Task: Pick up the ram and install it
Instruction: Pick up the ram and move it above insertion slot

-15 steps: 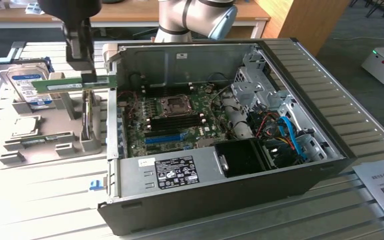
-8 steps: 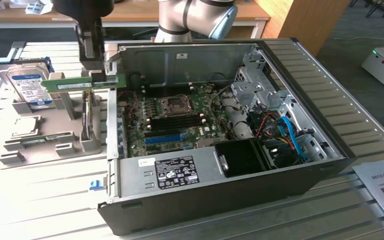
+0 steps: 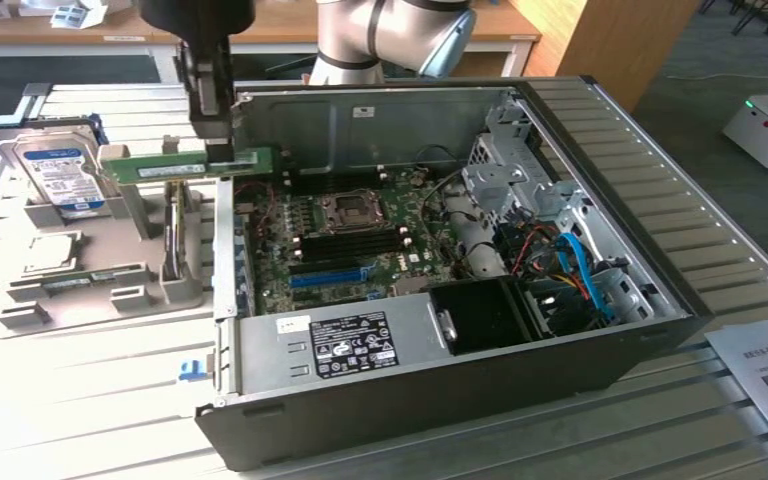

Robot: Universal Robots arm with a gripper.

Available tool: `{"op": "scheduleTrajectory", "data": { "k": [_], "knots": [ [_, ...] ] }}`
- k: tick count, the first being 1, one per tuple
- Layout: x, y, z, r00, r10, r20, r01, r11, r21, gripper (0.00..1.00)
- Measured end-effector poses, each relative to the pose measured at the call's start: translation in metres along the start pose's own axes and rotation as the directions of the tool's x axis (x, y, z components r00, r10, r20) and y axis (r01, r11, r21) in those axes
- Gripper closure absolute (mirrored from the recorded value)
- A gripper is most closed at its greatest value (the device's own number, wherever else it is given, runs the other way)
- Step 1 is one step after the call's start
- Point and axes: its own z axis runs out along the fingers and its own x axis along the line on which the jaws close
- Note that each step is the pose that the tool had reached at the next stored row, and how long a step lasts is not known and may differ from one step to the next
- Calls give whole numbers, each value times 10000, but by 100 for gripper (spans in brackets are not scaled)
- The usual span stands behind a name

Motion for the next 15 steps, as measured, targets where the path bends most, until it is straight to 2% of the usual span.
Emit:
{"op": "scheduleTrajectory", "data": {
  "k": [15],
  "knots": [
    [13,-379,-18,10000,0,1,0,10000,-21,88]
  ]
}}
